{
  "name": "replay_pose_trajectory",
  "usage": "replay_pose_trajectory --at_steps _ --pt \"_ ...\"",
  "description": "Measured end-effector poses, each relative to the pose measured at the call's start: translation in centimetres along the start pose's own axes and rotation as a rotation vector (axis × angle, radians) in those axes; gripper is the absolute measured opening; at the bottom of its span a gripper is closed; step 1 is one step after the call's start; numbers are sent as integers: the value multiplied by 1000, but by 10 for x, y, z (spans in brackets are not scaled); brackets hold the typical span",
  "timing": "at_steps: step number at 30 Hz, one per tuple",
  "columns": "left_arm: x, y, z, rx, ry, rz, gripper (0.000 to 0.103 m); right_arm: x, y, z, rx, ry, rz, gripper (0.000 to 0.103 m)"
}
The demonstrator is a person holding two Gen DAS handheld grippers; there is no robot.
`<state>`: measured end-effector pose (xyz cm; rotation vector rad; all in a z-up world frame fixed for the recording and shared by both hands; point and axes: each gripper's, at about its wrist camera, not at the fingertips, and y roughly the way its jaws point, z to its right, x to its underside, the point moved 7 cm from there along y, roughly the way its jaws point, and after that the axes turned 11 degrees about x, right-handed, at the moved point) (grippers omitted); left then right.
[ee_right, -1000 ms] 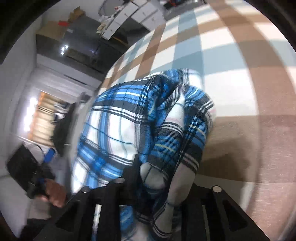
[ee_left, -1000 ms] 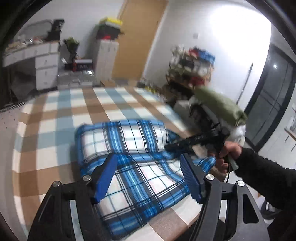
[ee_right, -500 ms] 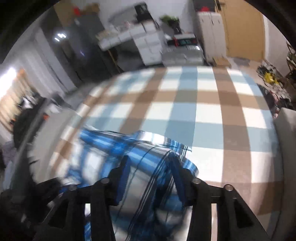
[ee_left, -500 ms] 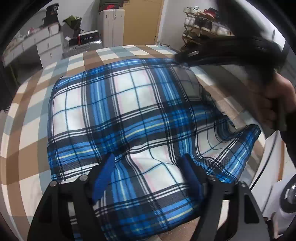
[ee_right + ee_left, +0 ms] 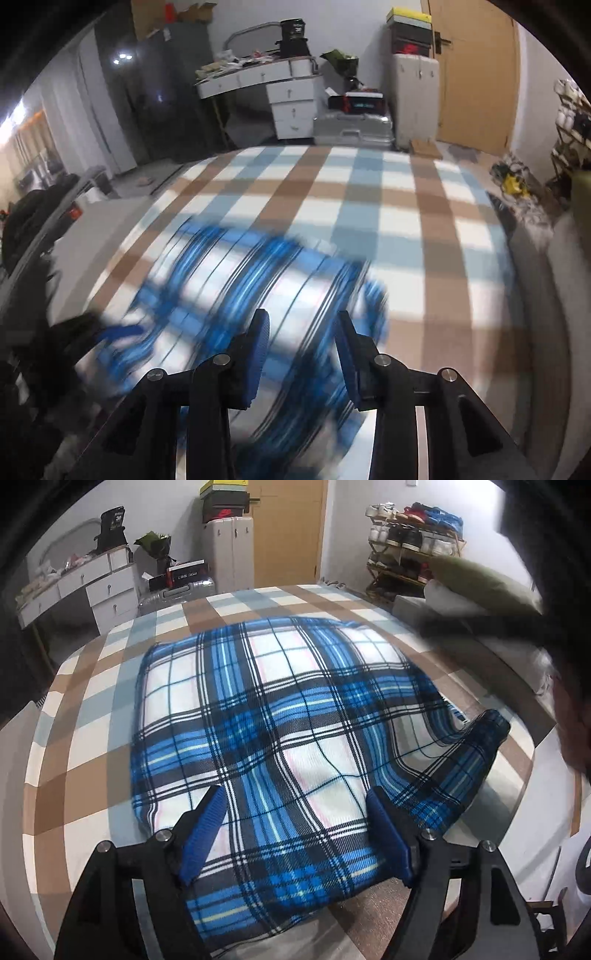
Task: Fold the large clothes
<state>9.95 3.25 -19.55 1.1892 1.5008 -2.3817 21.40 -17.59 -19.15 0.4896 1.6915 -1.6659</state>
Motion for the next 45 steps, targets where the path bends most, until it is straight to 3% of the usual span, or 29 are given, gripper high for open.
replay_pose_trajectory --at_steps 2,5,7,9,11,13,15,16,19,22,28,31,33,36,39,41,42,45 --pt "2 4 2 -11 7 -7 77 27 7 -8 6 22 -25 36" --pt "0 10 2 -17 14 -20 78 76 39 -17 43 38 -126 27" --pt "-4 3 5 -15 25 -43 78 88 32 -20 77 27 -42 27" --pt "-13 -7 7 9 19 -52 78 93 22 -17 75 71 -34 27" --pt "-35 -20 10 9 71 -13 78 96 13 -11 52 146 -2 27" --pt "-61 -27 12 -1 123 5 78 102 14 -13 71 120 17 27" --pt "-89 -22 9 39 124 3 78 104 14 -12 74 128 77 27" --pt "-98 -16 5 57 107 -9 78 105 14 -11 65 151 93 28" --pt "-114 27 -9 132 38 -149 78 106 13 -7 41 218 120 28" --pt "-102 83 -25 90 13 -329 78 108 13 -12 73 176 141 28" --pt "-97 91 -20 42 41 -327 82 109 15 -12 74 174 134 28" --pt "-96 60 -17 82 9 -285 79 96 15 -8 25 204 46 29" --pt "-96 33 -20 100 -4 -222 79 75 0 0 -40 258 84 29" --pt "-73 2 -19 80 17 -165 79 27 -12 -1 -48 232 138 29" --pt "-41 9 -28 84 -43 -186 79 -21 0 -14 -7 139 162 29" --pt "-27 21 -38 91 -127 -180 79 -45 35 -23 17 90 90 28" --pt "-24 23 -40 91 -135 -160 79 -50 53 -24 52 67 43 22" --pt "-24 24 -37 72 -129 -111 79 -40 115 -19 122 51 -136 14"
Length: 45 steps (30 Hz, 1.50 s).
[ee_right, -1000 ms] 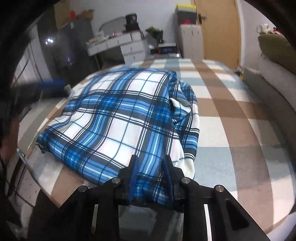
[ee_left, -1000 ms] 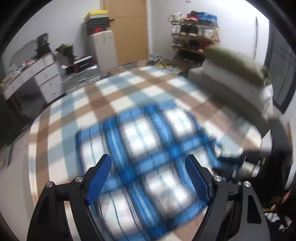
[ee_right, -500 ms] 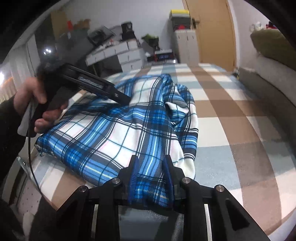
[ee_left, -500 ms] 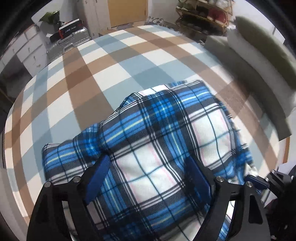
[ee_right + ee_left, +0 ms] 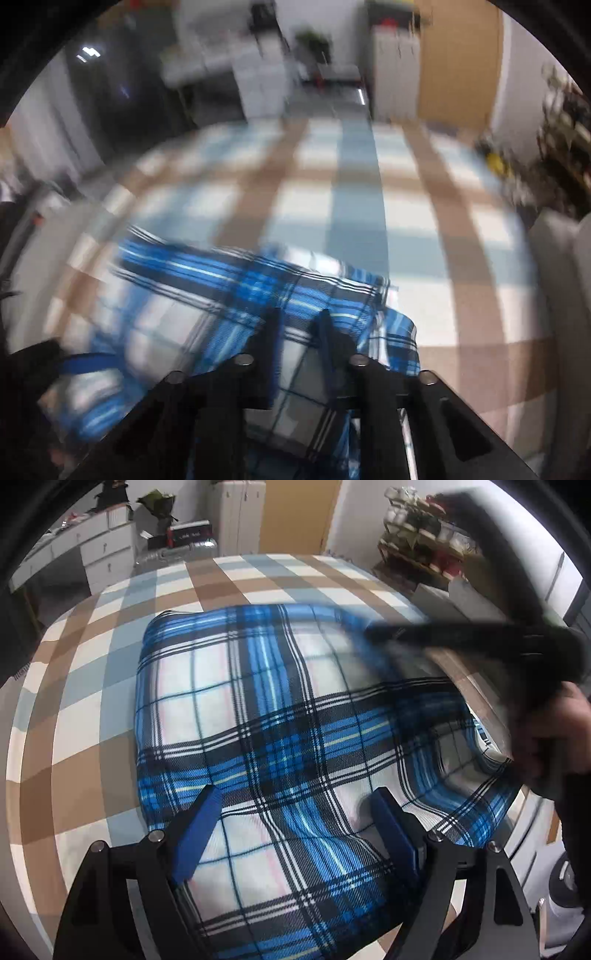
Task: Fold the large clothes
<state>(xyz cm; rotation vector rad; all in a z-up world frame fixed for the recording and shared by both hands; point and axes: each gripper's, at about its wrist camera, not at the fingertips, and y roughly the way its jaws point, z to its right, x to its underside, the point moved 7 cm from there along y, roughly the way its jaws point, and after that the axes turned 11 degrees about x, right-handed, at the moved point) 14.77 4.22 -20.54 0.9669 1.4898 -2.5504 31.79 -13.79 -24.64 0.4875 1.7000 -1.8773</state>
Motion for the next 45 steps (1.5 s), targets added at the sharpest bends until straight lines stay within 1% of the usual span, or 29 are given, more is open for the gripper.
replay_pose_trajectory --at_steps 2,4,5,7,8,9,11,12,13,15,16,17,18,19,21,22,24,25,27,28,30,34,36,37,38,39,41,42,45 --pt "0 3 3 -26 22 16 79 2 6 1 -13 -23 29 13" --pt "0 4 4 -27 17 30 79 5 -4 5 8 -12 11 14" --pt "1 4 4 -24 10 41 78 7 -15 7 11 0 20 15" --pt "0 5 5 -28 12 54 79 16 -53 5 -7 -5 97 16" --pt "0 5 6 -30 9 60 78 28 -77 3 -23 -5 151 17" --pt "0 3 4 -34 8 64 78 36 -91 2 -39 -2 177 17" --pt "3 0 3 -39 6 73 79 60 -108 -3 -69 10 187 17" --pt "4 -1 2 -39 5 78 78 71 -106 -6 -87 30 158 17" --pt "5 -2 1 -37 2 84 78 86 -97 -8 -110 47 101 13" --pt "6 -4 1 -43 -21 97 78 107 -69 -8 -108 69 3 11" --pt "6 -4 3 -64 -16 94 79 117 -56 -6 -106 77 -36 6" --pt "6 -5 5 -83 -13 91 79 115 -61 -1 -106 93 13 6" --pt "9 -8 6 -86 -23 89 79 117 -62 0 -109 95 -15 6" --pt "11 -14 6 -95 -45 88 79 116 -65 1 -115 107 -22 10" --pt "17 -29 11 -112 -64 94 79 113 -86 7 -136 140 44 11" --pt "21 -36 15 -128 -49 106 79 113 -98 7 -138 131 88 11" --pt "28 -40 20 -156 -26 110 80 116 -108 7 -113 108 125 11" --pt "32 -36 19 -163 -23 100 80 121 -102 4 -109 90 109 11" --pt "35 -26 13 -158 -29 82 80 135 -71 -2 -99 61 11 10" --pt "36 -22 10 -156 -38 73 80 136 -68 -2 -105 70 51 8" --pt "35 -18 8 -159 -34 79 81 135 -65 -2 -102 61 75 7" --pt "35 -15 9 -191 16 82 83 127 -68 -5 -105 52 54 9" --pt "36 -15 8 -177 14 95 83 116 -85 -10 -161 62 115 9" --pt "36 -16 7 -166 10 102 83 114 -92 -11 -162 54 135 9" --pt "37 -15 7 -163 14 108 84 112 -91 -16 -158 32 135 9" --pt "37 -15 9 -165 19 112 84 113 -83 -23 -172 6 109 8" --pt "37 -14 9 -173 33 113 85 123 -58 -35 -186 -15 18 8" --pt "37 -14 10 -177 38 116 85 121 -58 -35 -176 -5 72 7" --pt "37 -12 11 -181 40 115 87 115 -54 -33 -184 15 54 6"
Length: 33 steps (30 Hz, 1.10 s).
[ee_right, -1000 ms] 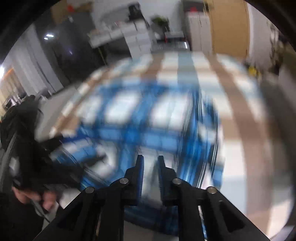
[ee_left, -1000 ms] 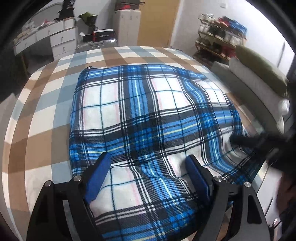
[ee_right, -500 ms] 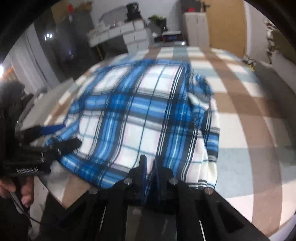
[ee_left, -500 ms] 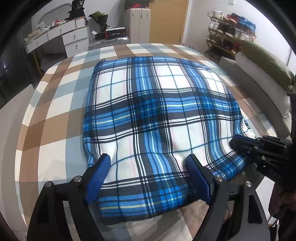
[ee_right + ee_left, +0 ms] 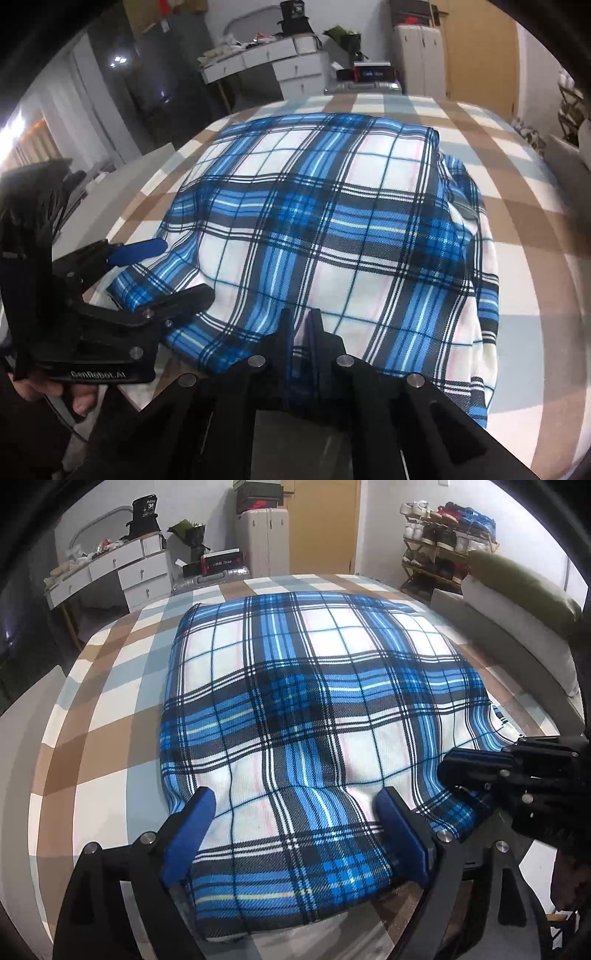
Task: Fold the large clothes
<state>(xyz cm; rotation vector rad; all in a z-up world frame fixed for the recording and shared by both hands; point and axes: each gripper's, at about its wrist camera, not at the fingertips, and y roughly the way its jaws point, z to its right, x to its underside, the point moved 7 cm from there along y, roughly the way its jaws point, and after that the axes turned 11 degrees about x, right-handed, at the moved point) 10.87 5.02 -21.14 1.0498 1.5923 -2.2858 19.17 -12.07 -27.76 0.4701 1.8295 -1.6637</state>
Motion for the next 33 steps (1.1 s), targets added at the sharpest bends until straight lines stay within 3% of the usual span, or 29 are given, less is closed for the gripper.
replay_pose_trajectory --at_steps 3,6,8,11,13,18,22,24,26,27,29,33 --pt "0 0 1 0 2 1 87 -15 -6 6 -46 52 -14 8" --pt "1 -1 3 2 7 7 87 -54 -30 21 -6 83 127 12" --pt "1 -1 4 1 7 8 87 -83 -32 29 15 98 170 12" --pt "2 -1 5 -2 10 9 87 -109 8 38 83 106 90 11" --pt "2 -1 6 -3 14 9 87 -105 41 41 78 109 -5 5" --pt "0 -4 4 17 13 -8 88 -88 39 42 97 61 27 6" --pt "-19 -27 -3 37 -21 -27 87 -70 -6 49 55 75 149 12" --pt "-39 -41 -3 36 17 2 87 -59 -34 53 21 104 209 14" --pt "-70 -45 -1 49 71 -3 88 -47 -54 55 -27 140 255 22" --pt "-81 -40 -1 61 93 -24 88 -41 -59 53 -31 146 261 29" --pt "-106 -20 -4 80 133 -73 88 -31 -62 51 -37 149 249 30" --pt "-111 57 -23 110 111 -309 87 -5 -55 49 -40 151 195 30"
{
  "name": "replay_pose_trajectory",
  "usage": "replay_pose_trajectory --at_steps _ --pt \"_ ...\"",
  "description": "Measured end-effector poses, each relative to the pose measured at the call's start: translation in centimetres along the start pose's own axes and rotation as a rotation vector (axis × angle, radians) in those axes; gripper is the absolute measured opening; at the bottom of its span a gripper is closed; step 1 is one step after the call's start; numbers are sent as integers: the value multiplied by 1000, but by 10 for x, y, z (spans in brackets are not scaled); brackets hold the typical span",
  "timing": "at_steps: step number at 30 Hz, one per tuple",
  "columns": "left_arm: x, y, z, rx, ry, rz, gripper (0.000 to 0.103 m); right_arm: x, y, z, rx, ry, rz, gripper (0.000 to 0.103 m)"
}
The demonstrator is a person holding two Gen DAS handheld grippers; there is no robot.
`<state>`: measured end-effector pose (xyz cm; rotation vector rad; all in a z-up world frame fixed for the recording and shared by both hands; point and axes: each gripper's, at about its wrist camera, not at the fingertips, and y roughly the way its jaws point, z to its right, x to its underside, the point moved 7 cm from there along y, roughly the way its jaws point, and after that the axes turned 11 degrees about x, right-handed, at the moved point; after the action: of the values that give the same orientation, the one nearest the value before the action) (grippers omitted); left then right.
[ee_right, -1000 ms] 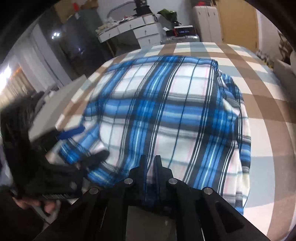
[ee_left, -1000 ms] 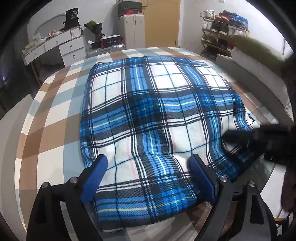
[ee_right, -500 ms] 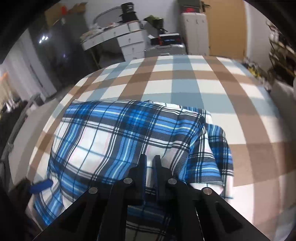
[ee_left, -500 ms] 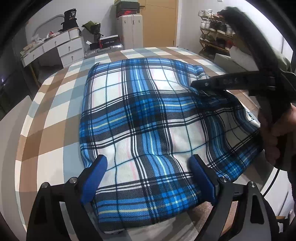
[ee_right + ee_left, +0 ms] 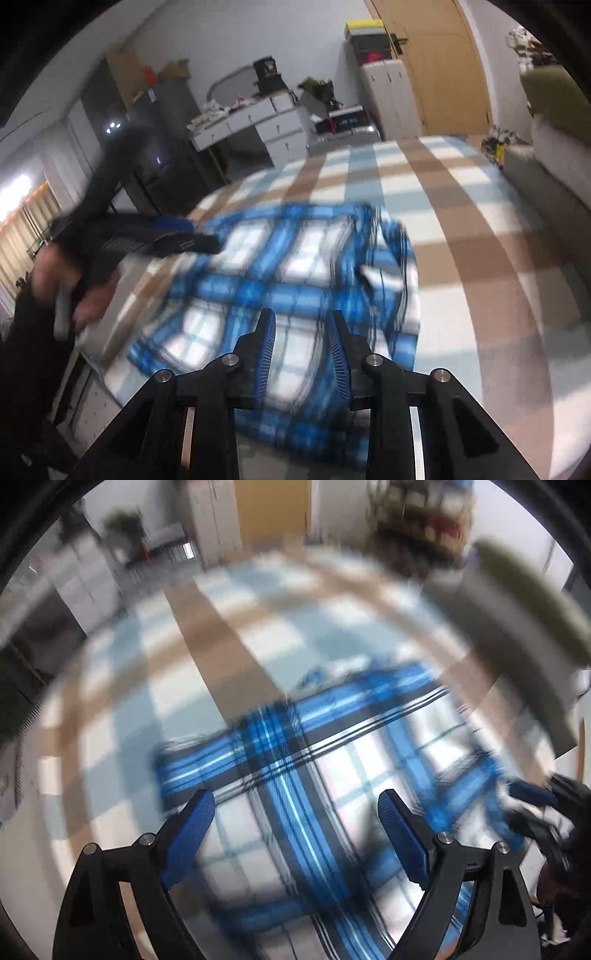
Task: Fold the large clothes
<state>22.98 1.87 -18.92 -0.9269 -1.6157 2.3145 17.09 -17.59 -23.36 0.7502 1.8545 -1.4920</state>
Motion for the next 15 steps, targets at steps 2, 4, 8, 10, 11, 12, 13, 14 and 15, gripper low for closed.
replay_pose_trajectory --at_steps 2,4,8,10,11,12,13,14,15 --pt "2 26 -7 14 -9 -31 92 9 5 0 7 13 -65 28" --pt "1 25 -6 -1 -9 -23 93 7 -1 1 7 39 -71 27" --pt "5 -4 -1 -35 -24 49 91 -42 -6 -5 13 14 14 29" --pt "15 -26 5 -17 -37 111 91 -71 16 -12 9 -28 23 29" --pt "24 -36 9 -19 -34 130 92 -87 38 -14 25 -52 5 29" --pt "31 -41 10 -34 -24 141 92 -94 54 -14 52 -73 -19 27" --pt "36 -43 11 -56 -19 147 92 -102 76 -15 66 -94 -42 20" --pt "48 -45 8 -80 -29 149 92 -101 95 -15 74 -114 -88 12" --pt "52 -41 4 -78 -45 140 92 -95 122 -14 108 -141 -176 5"
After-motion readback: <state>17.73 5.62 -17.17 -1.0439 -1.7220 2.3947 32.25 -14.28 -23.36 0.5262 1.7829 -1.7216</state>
